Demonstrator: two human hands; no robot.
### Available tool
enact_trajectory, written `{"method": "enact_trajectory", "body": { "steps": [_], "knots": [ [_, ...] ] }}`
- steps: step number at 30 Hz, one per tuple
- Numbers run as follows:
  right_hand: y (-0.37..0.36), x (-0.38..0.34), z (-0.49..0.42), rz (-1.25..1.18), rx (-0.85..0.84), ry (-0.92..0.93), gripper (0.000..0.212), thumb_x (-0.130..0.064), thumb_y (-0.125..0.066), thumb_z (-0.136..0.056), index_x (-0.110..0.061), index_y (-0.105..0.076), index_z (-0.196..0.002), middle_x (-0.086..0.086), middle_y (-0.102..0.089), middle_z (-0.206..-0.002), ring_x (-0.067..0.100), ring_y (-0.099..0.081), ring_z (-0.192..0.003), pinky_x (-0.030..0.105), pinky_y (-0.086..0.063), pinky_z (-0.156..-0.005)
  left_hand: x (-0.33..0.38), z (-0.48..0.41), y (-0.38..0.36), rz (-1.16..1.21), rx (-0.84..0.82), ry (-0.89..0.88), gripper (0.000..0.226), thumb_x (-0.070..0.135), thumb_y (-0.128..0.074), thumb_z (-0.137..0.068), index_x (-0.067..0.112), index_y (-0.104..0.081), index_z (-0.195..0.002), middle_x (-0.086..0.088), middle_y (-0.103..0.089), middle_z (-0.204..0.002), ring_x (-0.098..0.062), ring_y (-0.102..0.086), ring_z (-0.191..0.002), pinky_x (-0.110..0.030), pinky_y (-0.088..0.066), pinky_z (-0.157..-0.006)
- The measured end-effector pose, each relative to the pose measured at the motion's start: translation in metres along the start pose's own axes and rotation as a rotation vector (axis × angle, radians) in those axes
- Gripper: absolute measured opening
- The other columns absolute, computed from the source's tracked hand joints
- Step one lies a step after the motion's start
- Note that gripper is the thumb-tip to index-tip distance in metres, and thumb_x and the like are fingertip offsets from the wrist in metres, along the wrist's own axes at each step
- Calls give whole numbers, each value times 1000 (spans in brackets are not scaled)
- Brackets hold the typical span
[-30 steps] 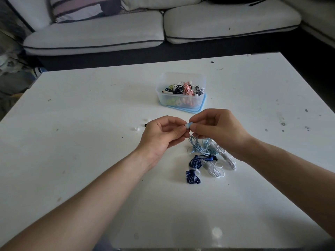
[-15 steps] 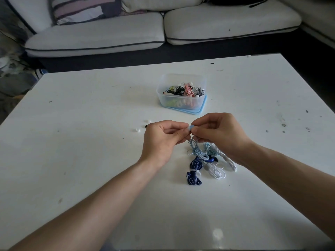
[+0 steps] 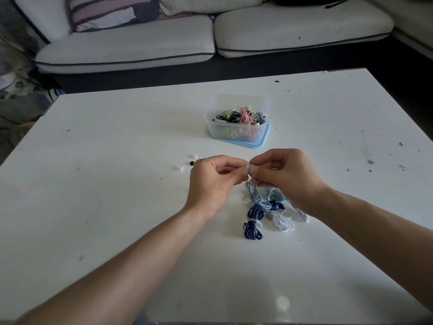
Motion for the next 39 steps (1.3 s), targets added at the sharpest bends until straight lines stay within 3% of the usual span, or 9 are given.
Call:
{"method": "enact_trajectory", "body": {
  "steps": [4,8,11,15,21,28,31,39],
  "knots": [
    [-7,-7,-1,-239,-102,-50,9,4,-69,-84,-2,-70,-90,17,-70,-80,20,-69,-68,28,-58,-71,26,-2,3,-52,-5,-139,12,10,-80,-78,12,-77,-89,0,-76,-79,-12,-72,-73,-23,-56,-72],
    [-13,-12,1,-379,-197,-90,11,-8,-71,-71,-10,-74,-81,12,-70,-76,19,-67,-67,29,-60,-73,39,3,-1,-25,-37,-194,17,1,-78,-78,12,-75,-90,-1,-77,-83,-14,-73,-74,-19,-54,-70],
    [-19,-11,2,-391,-248,-105,13,-10,-70,-72,-19,-78,-76,9,-72,-76,17,-69,-69,30,-60,-77,39,3,-1,-13,-29,-206,17,-1,-79,-77,12,-74,-88,-3,-76,-81,-17,-73,-73,-24,-57,-72],
    [-21,-9,3,-412,-282,-119,16,-8,-66,-77,-16,-79,-81,9,-73,-79,16,-70,-70,26,-60,-71,41,3,-1,-25,-34,-216,15,3,-81,-76,12,-74,-86,-3,-75,-77,-17,-71,-70,-28,-58,-71],
    [-24,-6,4,-436,-301,-126,17,-8,-66,-78,-15,-79,-86,11,-73,-86,18,-70,-76,28,-60,-75,42,3,-2,-12,-53,-222,15,3,-80,-76,8,-73,-88,-4,-74,-76,-31,-70,-72,-32,-59,-71],
    [-24,-4,3,-438,-311,-139,16,-8,-66,-79,-11,-74,-93,10,-71,-85,20,-68,-78,29,-58,-73,41,4,-1,-51,-36,-218,14,3,-80,-77,11,-72,-85,-2,-74,-77,-24,-70,-72,-24,-55,-66],
    [-24,-4,2,-433,-302,-148,13,-8,-68,-77,-13,-75,-87,10,-69,-83,21,-66,-77,28,-57,-73,39,3,0,-87,-37,-219,14,2,-79,-77,10,-72,-86,-1,-74,-77,-15,-69,-70,-20,-54,-67],
    [-15,-10,-1,-350,-215,-75,15,-5,-72,-73,-5,-65,-87,10,-64,-73,19,-60,-65,27,-54,-66,27,-3,2,-59,-69,-150,7,11,-77,-82,14,-74,-88,-5,-75,-78,-17,-70,-73,-28,-57,-72]
  ]
}}
Point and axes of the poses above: each hand's wrist, its own z-axis away from the middle knuckle, its own y-axis out of the back of the hand, x = y × z, the point moved 9 cm from there along -z, towards the middle knuckle
